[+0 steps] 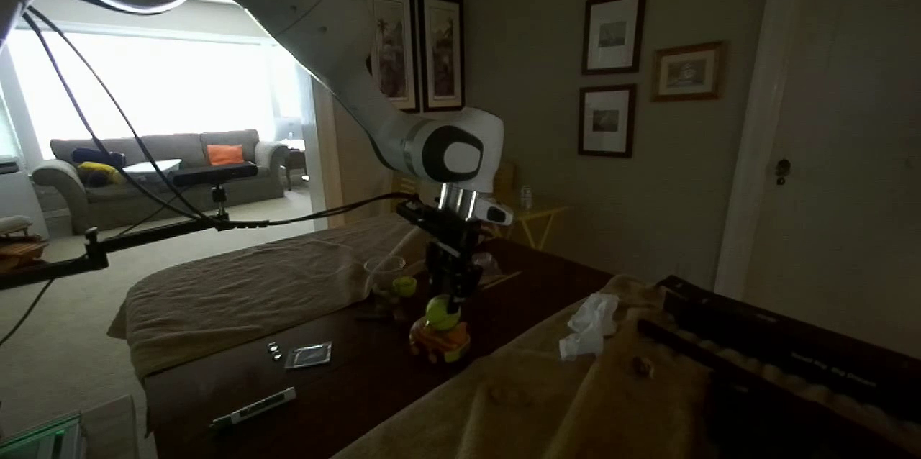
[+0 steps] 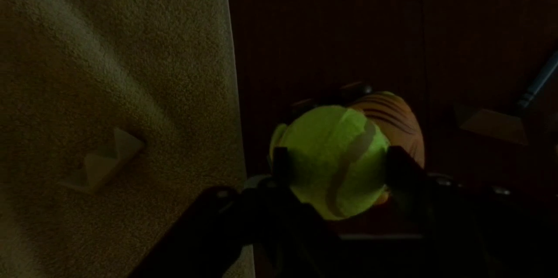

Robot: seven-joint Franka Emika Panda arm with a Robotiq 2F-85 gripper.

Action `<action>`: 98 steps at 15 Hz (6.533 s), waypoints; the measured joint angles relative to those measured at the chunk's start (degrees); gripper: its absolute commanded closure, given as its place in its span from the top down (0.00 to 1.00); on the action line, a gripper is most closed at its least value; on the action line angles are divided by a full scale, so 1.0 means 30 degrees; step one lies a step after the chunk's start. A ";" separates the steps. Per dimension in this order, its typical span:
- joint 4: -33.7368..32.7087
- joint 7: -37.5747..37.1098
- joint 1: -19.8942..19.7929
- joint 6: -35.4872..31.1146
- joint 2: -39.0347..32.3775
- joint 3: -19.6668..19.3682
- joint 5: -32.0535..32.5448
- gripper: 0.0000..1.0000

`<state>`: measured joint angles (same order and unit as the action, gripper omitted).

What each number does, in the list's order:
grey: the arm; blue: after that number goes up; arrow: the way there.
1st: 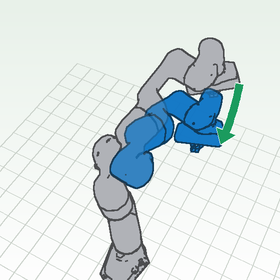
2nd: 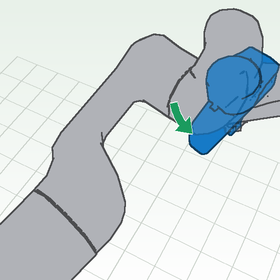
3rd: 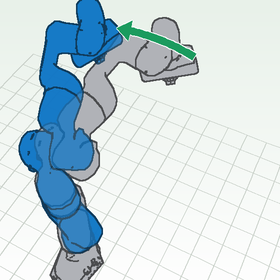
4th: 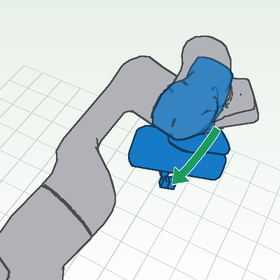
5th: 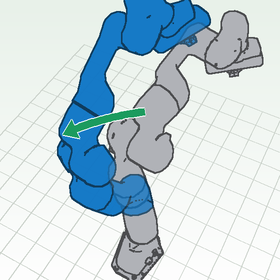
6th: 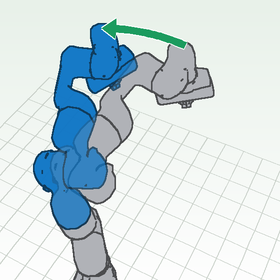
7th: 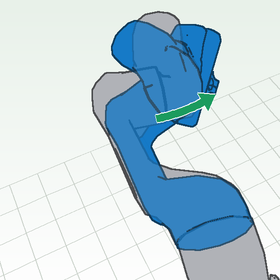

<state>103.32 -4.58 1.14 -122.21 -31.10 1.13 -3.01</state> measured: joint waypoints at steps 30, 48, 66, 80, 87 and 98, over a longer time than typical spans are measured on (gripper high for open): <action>-0.1140 0.0149 -0.0034 0.0009 -0.0933 0.0163 0.0000 0.33; -0.1213 0.0025 0.0359 0.0209 0.0226 0.0301 0.0003 1.00; 0.0027 0.0034 0.0932 -0.1143 0.1442 0.1205 -0.0238 1.00; 0.0710 0.0078 0.0938 -0.2940 -0.0103 0.1198 -0.0238 1.00; 0.1552 0.0220 0.0874 -0.4423 -0.0972 0.1207 -0.0330 0.54; 0.1560 0.0220 0.0854 -0.4483 -0.0913 0.1203 -0.0331 0.04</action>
<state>108.00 -3.93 3.71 -135.66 -33.84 4.73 -4.00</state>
